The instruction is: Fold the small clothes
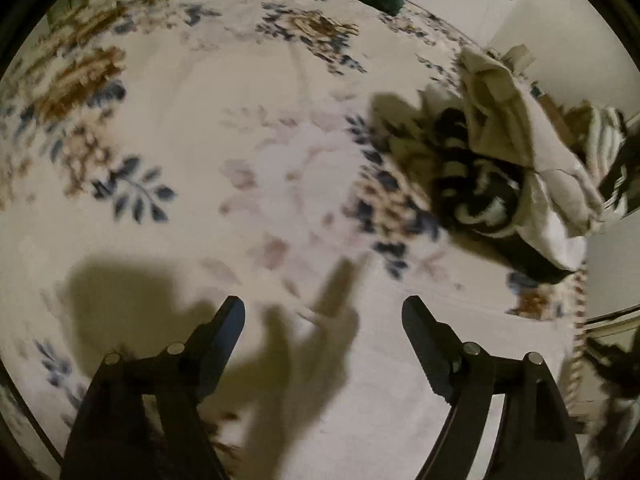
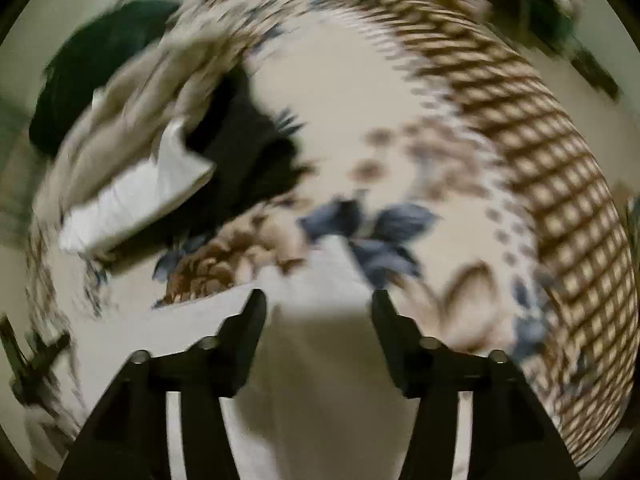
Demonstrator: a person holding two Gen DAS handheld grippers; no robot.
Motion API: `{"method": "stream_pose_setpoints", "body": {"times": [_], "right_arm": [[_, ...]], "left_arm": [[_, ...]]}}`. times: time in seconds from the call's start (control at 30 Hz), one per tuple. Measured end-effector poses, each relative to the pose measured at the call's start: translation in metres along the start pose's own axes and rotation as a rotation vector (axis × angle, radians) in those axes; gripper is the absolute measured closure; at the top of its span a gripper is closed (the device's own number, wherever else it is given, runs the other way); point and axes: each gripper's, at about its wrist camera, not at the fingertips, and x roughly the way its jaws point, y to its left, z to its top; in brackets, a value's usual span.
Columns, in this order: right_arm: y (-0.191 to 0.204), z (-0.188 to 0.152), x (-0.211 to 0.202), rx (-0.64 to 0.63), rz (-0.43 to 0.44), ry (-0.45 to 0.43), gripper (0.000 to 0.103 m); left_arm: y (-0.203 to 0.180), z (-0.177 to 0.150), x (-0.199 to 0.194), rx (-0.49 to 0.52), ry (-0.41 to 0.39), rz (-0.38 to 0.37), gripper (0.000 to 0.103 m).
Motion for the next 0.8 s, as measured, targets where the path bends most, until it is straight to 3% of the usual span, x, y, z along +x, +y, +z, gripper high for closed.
{"method": "stream_pose_setpoints", "body": {"times": [0.17, 0.2, 0.23, 0.27, 0.3, 0.33, 0.4, 0.47, 0.57, 0.67, 0.7, 0.73, 0.77, 0.8], "right_arm": [[-0.044, -0.007, 0.017, 0.109, 0.042, 0.084, 0.043], [-0.052, -0.008, 0.029, 0.134, 0.061, 0.116, 0.043], [-0.056, -0.008, 0.038, 0.156, 0.075, 0.138, 0.044], [-0.058, -0.009, 0.046, 0.174, 0.102, 0.152, 0.049], [-0.058, -0.011, 0.051, 0.176, 0.144, 0.139, 0.081], [-0.053, -0.011, 0.051, 0.159, 0.160, 0.128, 0.095], [-0.042, -0.009, 0.041, 0.084, 0.084, 0.070, 0.096], [-0.043, -0.006, 0.033, 0.078, 0.028, 0.022, 0.096], [-0.052, -0.002, 0.046, 0.107, 0.023, 0.082, 0.096], [-0.044, 0.000, 0.043, 0.075, 0.062, 0.153, 0.086], [-0.044, -0.001, 0.033, 0.071, 0.070, 0.150, 0.070], [-0.044, -0.004, 0.021, 0.072, 0.079, 0.136, 0.047], [-0.047, -0.009, 0.007, 0.075, 0.093, 0.113, 0.039], [-0.051, -0.018, -0.012, 0.088, 0.118, 0.081, 0.030]], "left_arm": [[-0.009, -0.019, 0.045, -0.016, 0.086, 0.009, 0.024], [-0.013, -0.019, 0.050, -0.006, 0.079, 0.021, 0.038], [-0.017, -0.020, 0.052, 0.015, 0.061, 0.021, 0.062], [-0.023, -0.020, 0.054, 0.045, 0.061, 0.035, 0.068], [-0.026, -0.020, 0.052, 0.060, 0.048, 0.049, 0.077], [-0.029, -0.019, 0.051, 0.075, 0.034, 0.071, 0.081], [-0.027, -0.015, 0.053, 0.081, 0.035, 0.110, 0.082], [-0.015, -0.012, 0.060, 0.037, 0.061, 0.101, 0.081], [-0.020, -0.007, 0.048, 0.026, 0.072, 0.100, 0.078], [-0.025, -0.009, 0.010, -0.008, 0.019, 0.055, 0.062], [-0.024, -0.014, -0.008, -0.019, -0.028, 0.018, 0.041], [-0.022, -0.025, -0.029, -0.037, -0.085, -0.039, 0.012], [-0.018, -0.034, -0.039, -0.057, -0.096, -0.057, 0.005], [-0.014, -0.044, -0.047, -0.087, -0.097, -0.075, 0.004]]}}
